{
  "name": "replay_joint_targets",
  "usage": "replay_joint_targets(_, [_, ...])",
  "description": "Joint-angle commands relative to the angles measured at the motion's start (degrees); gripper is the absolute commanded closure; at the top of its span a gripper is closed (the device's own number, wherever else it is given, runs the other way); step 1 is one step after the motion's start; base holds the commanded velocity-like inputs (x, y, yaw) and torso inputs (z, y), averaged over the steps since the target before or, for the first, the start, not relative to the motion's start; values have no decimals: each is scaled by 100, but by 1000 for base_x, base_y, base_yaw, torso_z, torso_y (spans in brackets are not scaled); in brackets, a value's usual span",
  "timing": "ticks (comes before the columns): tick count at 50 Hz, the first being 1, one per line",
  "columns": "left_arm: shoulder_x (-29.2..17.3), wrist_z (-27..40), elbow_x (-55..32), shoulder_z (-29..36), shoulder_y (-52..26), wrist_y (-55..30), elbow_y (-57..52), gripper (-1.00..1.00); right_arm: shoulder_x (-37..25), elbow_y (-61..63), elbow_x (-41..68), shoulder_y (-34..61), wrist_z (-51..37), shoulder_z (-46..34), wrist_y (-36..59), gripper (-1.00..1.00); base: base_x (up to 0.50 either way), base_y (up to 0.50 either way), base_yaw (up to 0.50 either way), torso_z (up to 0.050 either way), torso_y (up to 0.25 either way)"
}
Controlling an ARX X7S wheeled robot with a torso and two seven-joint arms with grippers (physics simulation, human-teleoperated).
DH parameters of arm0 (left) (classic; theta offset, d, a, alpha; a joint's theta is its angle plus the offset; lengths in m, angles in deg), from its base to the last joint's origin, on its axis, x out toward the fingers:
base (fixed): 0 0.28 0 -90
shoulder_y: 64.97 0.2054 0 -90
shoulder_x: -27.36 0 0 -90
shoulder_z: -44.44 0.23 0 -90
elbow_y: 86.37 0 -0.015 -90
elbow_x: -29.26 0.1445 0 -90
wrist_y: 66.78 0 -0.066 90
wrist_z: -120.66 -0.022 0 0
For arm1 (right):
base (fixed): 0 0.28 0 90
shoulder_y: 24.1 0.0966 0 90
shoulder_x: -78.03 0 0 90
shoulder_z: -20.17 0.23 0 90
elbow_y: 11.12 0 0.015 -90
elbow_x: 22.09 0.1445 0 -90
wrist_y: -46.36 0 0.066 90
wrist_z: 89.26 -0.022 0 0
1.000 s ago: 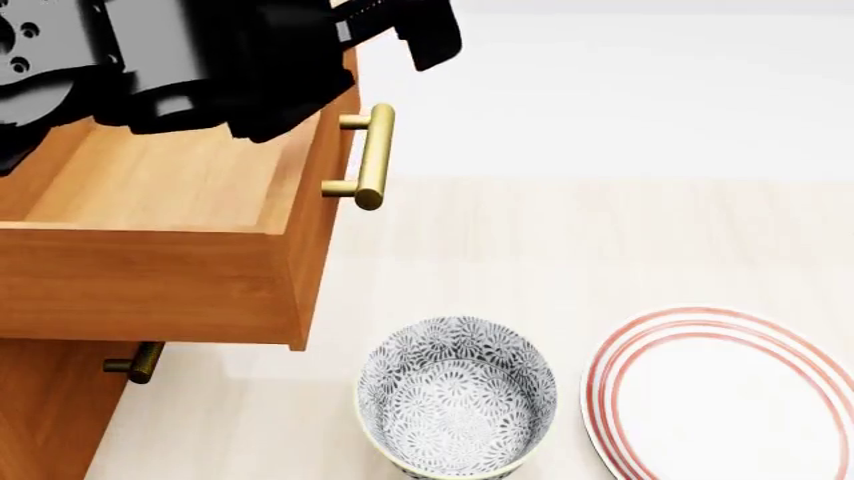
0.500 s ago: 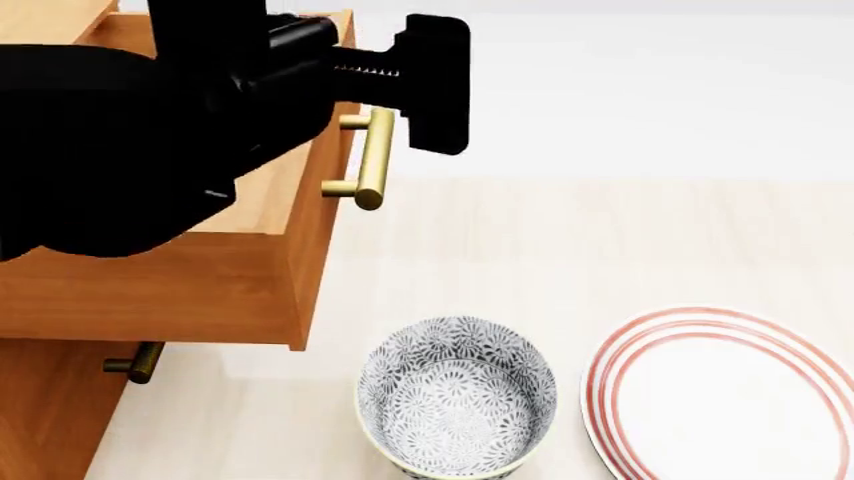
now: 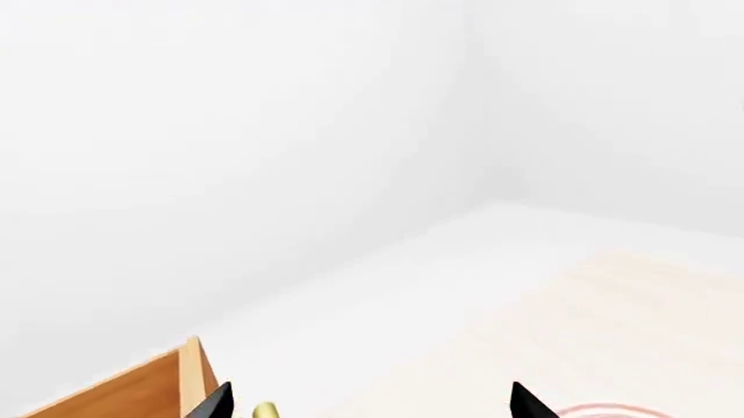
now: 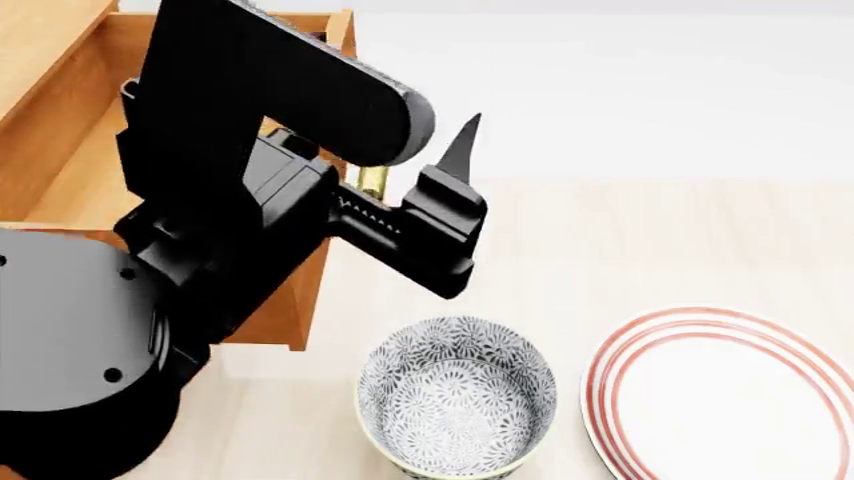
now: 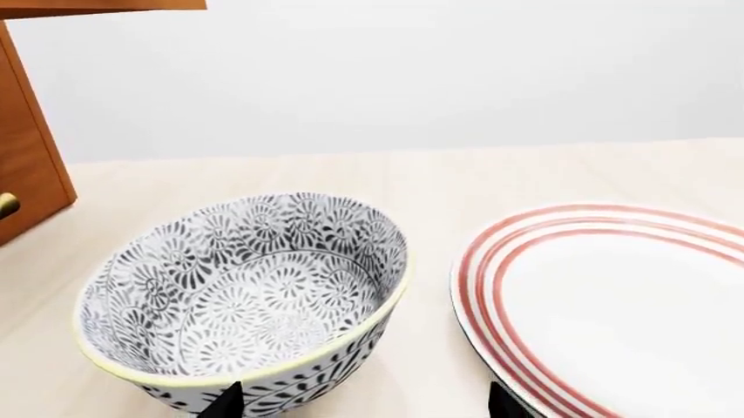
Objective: Open the top drawer of the cabinet.
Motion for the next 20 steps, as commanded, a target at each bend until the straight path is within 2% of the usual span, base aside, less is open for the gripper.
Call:
replay_joint_targets(1, [-173,502,1129,101,501,411,-828,-100,98,-8,-88,0,112,108,-20,-100,0,0,0,0,0])
replay_joint_targets(8, [-440,772,1509,155,783,585,-1012,-100,105,-40,-83,7,114,95,-24,-100,0,0,0,0,0])
replay_joint_targets(20, [-672,1284,3170,641,1444,692,-1379,-100,92,-37,-72,-1,92,86,-13,-100,0,0,0,0,0])
